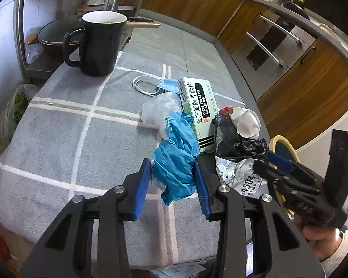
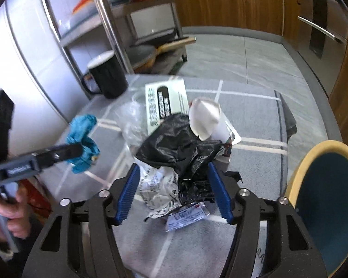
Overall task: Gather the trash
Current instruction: 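Grasp the blue glove with the left tool while the right tool grasps the black plastic bag, then carry the glove and black bag over the teal bin with both tools, then open both tools to drop the glove and black bag into the bin, then grasp the foil medicine packet with the left tool while the right tool grasps the white paper cup, then carry the foil packet and paper cup over the bin with both tools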
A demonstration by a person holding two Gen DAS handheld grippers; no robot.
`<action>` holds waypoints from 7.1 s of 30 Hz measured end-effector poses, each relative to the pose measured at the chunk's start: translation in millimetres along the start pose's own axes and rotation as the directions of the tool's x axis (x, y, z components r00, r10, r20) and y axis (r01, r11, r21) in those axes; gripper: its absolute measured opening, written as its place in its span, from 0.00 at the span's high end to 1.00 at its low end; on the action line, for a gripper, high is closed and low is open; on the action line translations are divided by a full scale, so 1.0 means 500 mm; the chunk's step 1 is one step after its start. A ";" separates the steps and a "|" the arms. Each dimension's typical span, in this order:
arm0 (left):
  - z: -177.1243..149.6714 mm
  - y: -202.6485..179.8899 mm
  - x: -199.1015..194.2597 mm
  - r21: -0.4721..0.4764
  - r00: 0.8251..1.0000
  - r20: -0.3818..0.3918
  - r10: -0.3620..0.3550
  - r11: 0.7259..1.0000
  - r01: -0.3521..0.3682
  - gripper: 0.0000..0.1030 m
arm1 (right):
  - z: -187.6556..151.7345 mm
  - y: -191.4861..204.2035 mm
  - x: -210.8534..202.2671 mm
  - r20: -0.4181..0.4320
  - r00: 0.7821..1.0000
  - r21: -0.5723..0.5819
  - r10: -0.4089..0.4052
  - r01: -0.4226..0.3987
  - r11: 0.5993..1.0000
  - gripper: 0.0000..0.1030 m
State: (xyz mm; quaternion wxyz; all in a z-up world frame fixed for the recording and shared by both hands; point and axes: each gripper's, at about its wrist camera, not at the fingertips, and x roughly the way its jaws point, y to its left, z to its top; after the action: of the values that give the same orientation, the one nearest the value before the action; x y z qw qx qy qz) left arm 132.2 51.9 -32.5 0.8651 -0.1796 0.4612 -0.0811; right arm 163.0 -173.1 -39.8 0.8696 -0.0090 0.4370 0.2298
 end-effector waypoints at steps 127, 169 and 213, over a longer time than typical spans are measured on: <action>-0.048 -0.387 0.041 0.362 0.989 -0.020 -0.146 0.921 0.143 0.28 | -0.182 -0.315 -0.293 0.095 0.970 0.394 -0.222 0.168 0.904 0.61; -0.060 -0.176 0.113 0.248 0.991 -0.133 -0.025 0.967 0.058 0.70 | -0.019 -0.116 -0.109 0.057 0.996 0.131 -0.066 0.058 0.990 0.50; -0.005 -0.171 0.046 0.120 1.000 0.016 0.001 0.993 -0.003 0.70 | 0.003 -0.087 -0.104 0.093 0.996 0.085 -0.016 0.009 0.996 0.73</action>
State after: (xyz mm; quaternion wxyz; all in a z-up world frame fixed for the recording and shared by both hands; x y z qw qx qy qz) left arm 145.1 -34.6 -18.5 0.8781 -0.1276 0.4487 -0.1061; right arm 155.2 -231.8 -7.3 0.8900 0.0359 0.4053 0.2058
